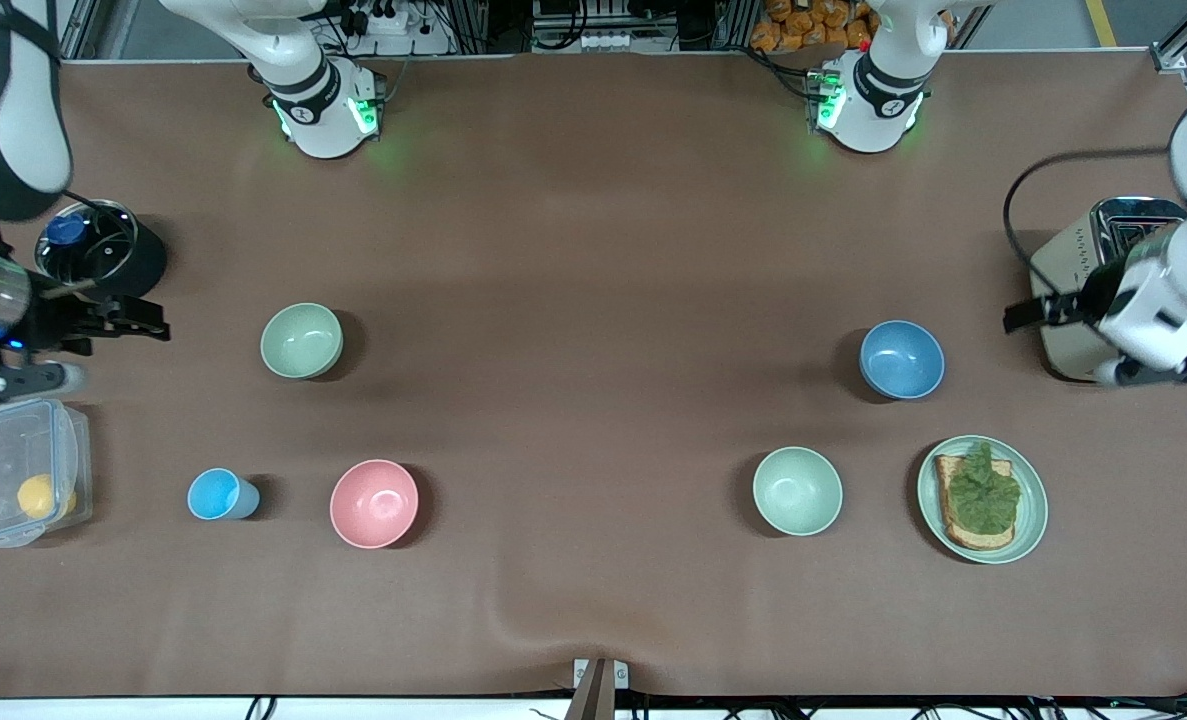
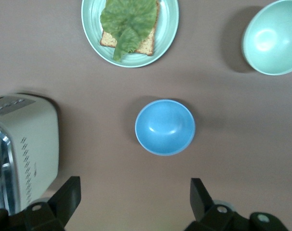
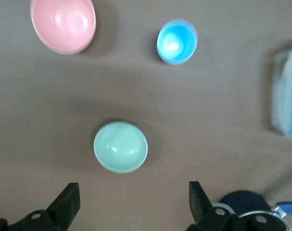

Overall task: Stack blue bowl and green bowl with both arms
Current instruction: 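Grasp the green bowl with the right gripper, the blue bowl with the left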

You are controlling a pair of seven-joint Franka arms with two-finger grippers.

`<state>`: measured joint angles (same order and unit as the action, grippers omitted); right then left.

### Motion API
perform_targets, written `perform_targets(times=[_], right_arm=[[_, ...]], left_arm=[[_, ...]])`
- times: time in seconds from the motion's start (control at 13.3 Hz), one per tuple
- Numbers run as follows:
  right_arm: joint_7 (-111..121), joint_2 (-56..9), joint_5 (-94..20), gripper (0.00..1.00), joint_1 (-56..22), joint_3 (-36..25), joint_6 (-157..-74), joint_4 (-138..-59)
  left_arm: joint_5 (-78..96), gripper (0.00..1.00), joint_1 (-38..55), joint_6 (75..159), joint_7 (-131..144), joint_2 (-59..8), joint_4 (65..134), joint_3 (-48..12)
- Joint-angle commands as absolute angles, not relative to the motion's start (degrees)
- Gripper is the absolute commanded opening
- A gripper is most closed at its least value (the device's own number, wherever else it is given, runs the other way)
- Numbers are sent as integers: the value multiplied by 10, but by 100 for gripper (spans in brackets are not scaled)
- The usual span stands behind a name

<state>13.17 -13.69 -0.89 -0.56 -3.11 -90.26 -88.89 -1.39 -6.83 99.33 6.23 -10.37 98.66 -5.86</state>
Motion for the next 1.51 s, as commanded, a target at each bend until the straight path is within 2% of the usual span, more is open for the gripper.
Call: perform_targets(times=[0.0, 0.15, 0.38, 0.6, 0.83, 0.9, 0.98, 1.05, 1.21, 1.36, 1.43], right_arm=[[146, -151, -14, 100, 17, -30, -927, -947], [145, -154, -20, 100, 18, -30, -936, -973], [153, -134, -70, 100, 44, -29, -1055, -1087], [152, -127, -78, 100, 46, -28, -1141, -1158], [146, -128, -98, 100, 42, -28, -1196, -1214], [147, -127, -120, 100, 41, -28, -1242, -1247], [146, -128, -124, 100, 36, -27, -1278, -1269], [146, -130, -126, 100, 33, -27, -1299, -1283], [150, -136, -127, 97, 32, -27, -1343, -1308], [151, -137, -127, 76, 30, -27, -1343, -1310], [152, -140, -127, 70, 26, -27, -1349, -1314]], left_arm=[[-22, 100, -94, 1120, 41, -94, 1107, -63], [-21, 100, -100, 1185, 22, -130, 1145, -63], [-25, 100, -96, 1196, 25, -181, 1144, -68], [-25, 100, -94, 1210, 29, -231, 1142, -69], [-25, 80, -87, 1207, 56, -244, 1143, -69], [-25, 74, -91, 1207, 56, -253, 1143, -69], [-25, 61, -90, 1207, 58, -259, 1141, -69], [-25, 52, -86, 1207, 59, -261, 1140, -69], [-24, 46, -88, 1207, 57, -265, 1139, -69], [-24, 45, -94, 1207, 47, -272, 1131, -69], [-24, 42, -92, 1205, 47, -272, 1129, -69]])
